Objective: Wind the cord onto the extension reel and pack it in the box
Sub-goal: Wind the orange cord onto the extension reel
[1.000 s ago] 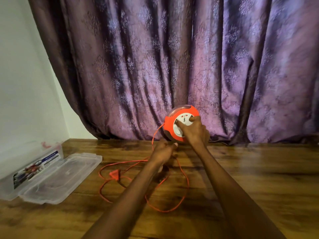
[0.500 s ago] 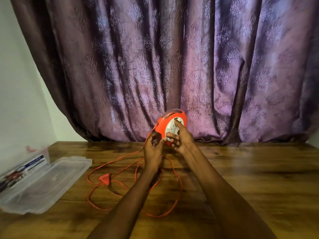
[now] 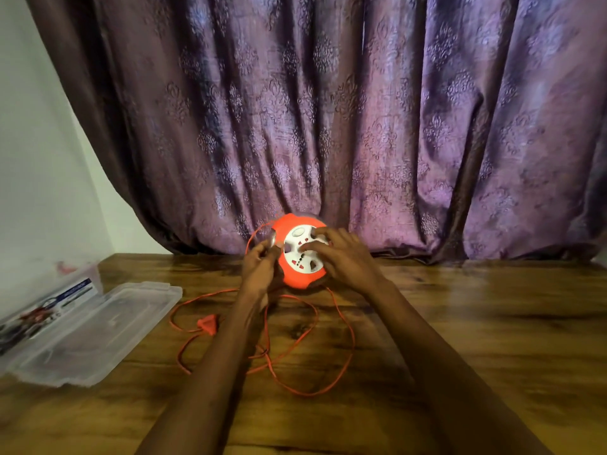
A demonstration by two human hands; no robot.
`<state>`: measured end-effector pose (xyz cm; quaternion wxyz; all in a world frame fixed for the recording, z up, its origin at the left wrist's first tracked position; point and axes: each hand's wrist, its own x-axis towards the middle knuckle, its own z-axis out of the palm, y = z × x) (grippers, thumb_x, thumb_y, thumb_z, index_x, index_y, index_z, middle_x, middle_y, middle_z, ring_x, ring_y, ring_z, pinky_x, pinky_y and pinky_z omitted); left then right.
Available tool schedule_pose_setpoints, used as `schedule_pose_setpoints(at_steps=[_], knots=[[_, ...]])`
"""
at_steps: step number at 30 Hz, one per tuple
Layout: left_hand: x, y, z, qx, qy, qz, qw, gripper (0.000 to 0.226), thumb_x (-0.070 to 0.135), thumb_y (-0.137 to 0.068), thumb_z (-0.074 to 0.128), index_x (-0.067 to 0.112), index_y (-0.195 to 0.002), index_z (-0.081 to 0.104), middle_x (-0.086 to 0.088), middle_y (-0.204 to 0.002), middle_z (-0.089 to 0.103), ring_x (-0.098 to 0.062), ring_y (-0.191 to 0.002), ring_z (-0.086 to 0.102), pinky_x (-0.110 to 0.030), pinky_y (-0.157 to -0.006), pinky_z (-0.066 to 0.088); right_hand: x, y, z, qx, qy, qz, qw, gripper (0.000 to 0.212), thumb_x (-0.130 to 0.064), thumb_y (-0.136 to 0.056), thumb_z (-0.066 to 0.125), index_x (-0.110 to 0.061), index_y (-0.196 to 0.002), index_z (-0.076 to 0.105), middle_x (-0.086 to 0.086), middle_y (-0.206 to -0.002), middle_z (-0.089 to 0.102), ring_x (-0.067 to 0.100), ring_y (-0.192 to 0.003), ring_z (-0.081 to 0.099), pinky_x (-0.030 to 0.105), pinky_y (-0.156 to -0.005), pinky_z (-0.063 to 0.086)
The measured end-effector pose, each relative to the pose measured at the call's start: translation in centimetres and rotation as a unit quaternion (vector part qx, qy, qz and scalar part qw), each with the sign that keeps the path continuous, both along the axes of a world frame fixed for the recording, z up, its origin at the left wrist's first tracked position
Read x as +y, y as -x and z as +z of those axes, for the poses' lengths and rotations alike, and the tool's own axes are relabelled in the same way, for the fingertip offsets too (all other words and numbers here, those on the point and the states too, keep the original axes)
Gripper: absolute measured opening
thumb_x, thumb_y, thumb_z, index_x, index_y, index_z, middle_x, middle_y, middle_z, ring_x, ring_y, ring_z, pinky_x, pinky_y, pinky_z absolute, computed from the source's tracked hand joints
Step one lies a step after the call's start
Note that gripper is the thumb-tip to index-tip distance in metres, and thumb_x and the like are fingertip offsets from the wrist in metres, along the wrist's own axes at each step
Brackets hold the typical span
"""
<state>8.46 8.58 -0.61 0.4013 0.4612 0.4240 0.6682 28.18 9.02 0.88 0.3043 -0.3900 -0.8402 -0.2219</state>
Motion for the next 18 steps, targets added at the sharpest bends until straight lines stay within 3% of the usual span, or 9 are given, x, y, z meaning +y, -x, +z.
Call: schedule_pose_setpoints(at_steps=[3, 8, 11, 13, 15, 16, 18], knots=[[-0.2, -0.1, 0.0, -0.001, -0.006, -0.013, 1.000, 0.018, 0.012, -0.097, 0.059, -0.001, -0.107, 0.066, -0.008, -0.065, 0.044, -0.014, -0.056, 0.034, -0.027, -0.052, 0.030, -0.3, 0.7, -0.5, -0.021, -0.008, -0.037, 0.999, 0.050, -0.032, -0.080, 0.066, -0.047, -0.127, 0.056, 0.000, -0.137, 0.054, 0.025, -0.114, 0.053, 0.043, -0.085, 0.045], [-0.4, -0.8, -0.2, 0.009, -0.031, -0.012, 0.999, 0.003, 0.013, -0.095, 0.063, 0.015, -0.092, 0.062, 0.006, -0.058, 0.050, -0.001, -0.045, 0.042, -0.019, -0.044, 0.037, -0.4, 1.4, -0.7, -0.036, -0.041, -0.129, 0.990, 0.071, -0.033, -0.069, 0.069, -0.052, -0.134, 0.048, 0.000, -0.132, 0.058, 0.027, -0.104, 0.055, 0.043, -0.083, 0.042], [-0.7, -1.7, -0.5, 0.009, -0.041, -0.018, 0.999, 0.010, 0.013, -0.094, 0.064, 0.016, -0.102, 0.059, 0.002, -0.065, 0.057, -0.013, -0.044, 0.053, -0.021, -0.043, 0.046, -0.7, 1.8, -0.8, 0.018, -0.047, -0.168, 0.985, 0.062, -0.047, -0.074, 0.066, -0.048, -0.134, 0.050, 0.002, -0.113, 0.069, 0.030, -0.093, 0.062, 0.041, -0.079, 0.042], [-0.9, -2.4, -0.7, 0.030, -0.051, -0.005, 0.998, 0.021, 0.009, -0.092, 0.065, 0.014, -0.111, 0.056, -0.005, -0.079, 0.059, -0.025, -0.062, 0.057, -0.033, -0.056, 0.050, -0.8, 2.3, -0.6, 0.119, 0.006, -0.215, 0.969, 0.063, -0.063, -0.072, 0.060, -0.045, -0.131, 0.047, 0.005, -0.098, 0.074, 0.032, -0.090, 0.067, 0.040, -0.078, 0.046], [-1.0, -3.2, -1.1, 0.056, -0.067, 0.015, 0.996, 0.028, 0.005, -0.091, 0.066, 0.008, -0.117, 0.055, -0.009, -0.094, 0.059, -0.028, -0.081, 0.057, -0.042, -0.071, 0.051, -0.8, 3.0, -0.1, 0.298, 0.167, -0.226, 0.912, 0.067, -0.069, -0.068, 0.061, -0.040, -0.127, 0.049, 0.010, -0.101, 0.074, 0.032, -0.094, 0.069, 0.039, -0.081, 0.051], [-1.0, -3.5, -1.4, 0.068, -0.079, 0.025, 0.994, 0.032, 0.004, -0.090, 0.066, 0.004, -0.120, 0.055, -0.011, -0.102, 0.058, -0.025, -0.088, 0.057, -0.040, -0.079, 0.051, -0.9, 3.3, 0.4, 0.411, 0.260, -0.184, 0.854, 0.067, -0.068, -0.069, 0.066, -0.033, -0.126, 0.055, 0.011, -0.102, 0.075, 0.030, -0.090, 0.070, 0.036, -0.079, 0.054], [-1.0, -3.8, -2.1, 0.094, -0.112, 0.048, 0.988, 0.037, 0.002, -0.089, 0.067, -0.004, -0.124, 0.055, -0.013, -0.111, 0.058, -0.007, -0.094, 0.059, -0.019, -0.084, 0.050, -0.8, 3.5, 1.0, 0.623, 0.407, -0.049, 0.666, 0.057, -0.058, -0.078, 0.071, -0.010, -0.109, 0.068, 0.013, -0.084, 0.077, 0.020, -0.054, 0.066, 0.024, -0.050, 0.049]])
